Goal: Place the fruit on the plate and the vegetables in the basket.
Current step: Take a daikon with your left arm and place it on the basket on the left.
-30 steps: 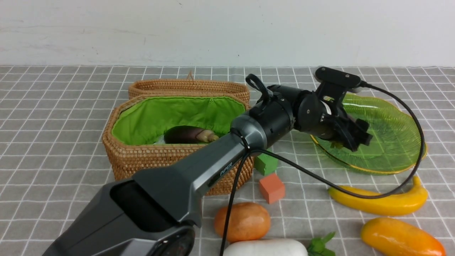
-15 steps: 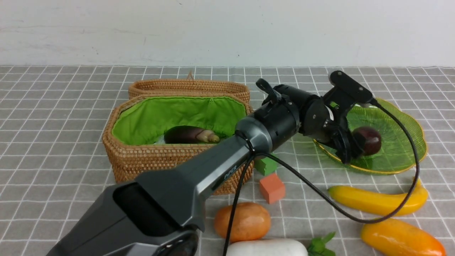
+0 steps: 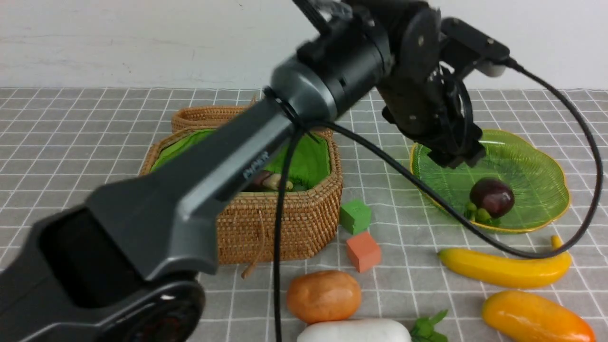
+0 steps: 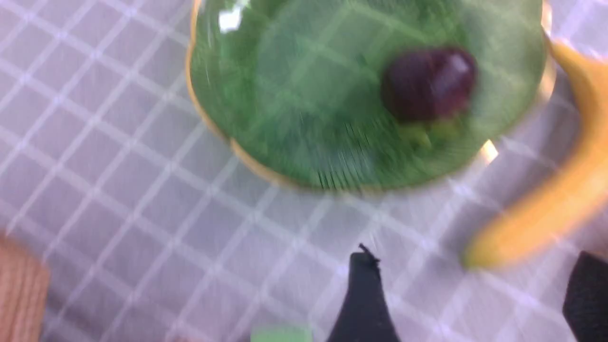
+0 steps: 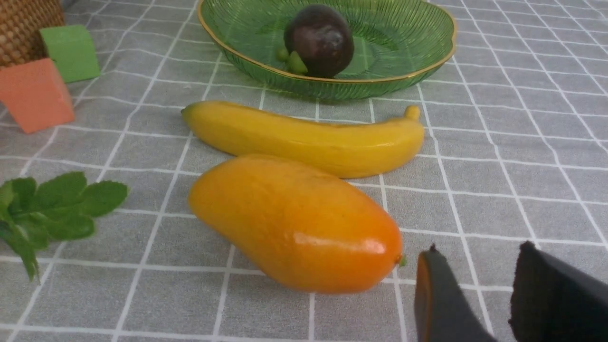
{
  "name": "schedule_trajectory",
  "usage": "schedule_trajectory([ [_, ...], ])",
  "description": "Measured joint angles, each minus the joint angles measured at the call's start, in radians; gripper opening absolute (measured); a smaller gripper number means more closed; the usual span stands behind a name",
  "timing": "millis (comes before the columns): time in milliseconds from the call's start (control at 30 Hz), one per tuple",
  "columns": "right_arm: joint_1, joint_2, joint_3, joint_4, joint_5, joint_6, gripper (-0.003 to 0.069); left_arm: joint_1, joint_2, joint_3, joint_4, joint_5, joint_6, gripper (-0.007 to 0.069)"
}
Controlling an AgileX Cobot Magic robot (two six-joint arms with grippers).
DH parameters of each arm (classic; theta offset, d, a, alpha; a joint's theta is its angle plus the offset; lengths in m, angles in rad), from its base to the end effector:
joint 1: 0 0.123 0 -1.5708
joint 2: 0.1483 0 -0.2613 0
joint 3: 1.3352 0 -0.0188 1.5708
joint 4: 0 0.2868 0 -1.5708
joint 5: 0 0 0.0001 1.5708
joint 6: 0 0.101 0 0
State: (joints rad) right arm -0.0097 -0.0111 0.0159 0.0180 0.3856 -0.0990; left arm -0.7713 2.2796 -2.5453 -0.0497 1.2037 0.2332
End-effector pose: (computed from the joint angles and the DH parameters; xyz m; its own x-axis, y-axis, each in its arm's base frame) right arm 0.1218 -0.0005 0.1709 -0.2977 -0.0793 -0.9514 -0.0213 0.9968 -0.0765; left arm 0.3743 -0.3705 0.3350 -0.3729 0.6602 -0.6520 0.8168 0.5669 0.1069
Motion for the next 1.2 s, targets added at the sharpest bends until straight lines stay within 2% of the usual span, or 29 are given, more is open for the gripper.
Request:
schedule_trajectory([
  [67,0.0,0.0,0.0,0.0,0.0,0.0,0.0242,0.012,-0.107,0.081,-0.019,0.03,0.0,0.0456],
  [233,0.0,0.0,0.0,-0.001,0.0,0.0,0.0242,0.049,-0.34,0.331,-0.041,0.031,0.017,0.0423],
  [333,0.0,0.0,0.0,-0.001,0.0,0.0,0.0242,0.06,-0.508,0.641,-0.016,0.031,0.054,0.0415],
  [500,0.0,0.0,0.0,-0.001,0.0,0.0,0.0242,0.049,-0.54,0.931,-0.035,-0.032,0.079,0.0415],
  [567,0.0,0.0,0.0,-0.001,0.0,0.0,0.0242,0.015,-0.517,1.048,-0.047,-0.138,0.097,0.0417],
  [767,0.0,0.0,0.0,-0.001,0.0,0.0,0.0242,-0.091,-0.456,1.09,-0.009,-0.299,0.134,0.0417],
  [867,0.0,0.0,0.0,-0.001,0.0,0.0,0.0242,-0.154,-0.407,1.09,0.067,-0.394,0.138,0.042],
  [1200,0.0,0.0,0.0,-0.001,0.0,0.0,0.0242,-0.164,-0.313,1.088,0.064,-0.439,0.137,0.042],
])
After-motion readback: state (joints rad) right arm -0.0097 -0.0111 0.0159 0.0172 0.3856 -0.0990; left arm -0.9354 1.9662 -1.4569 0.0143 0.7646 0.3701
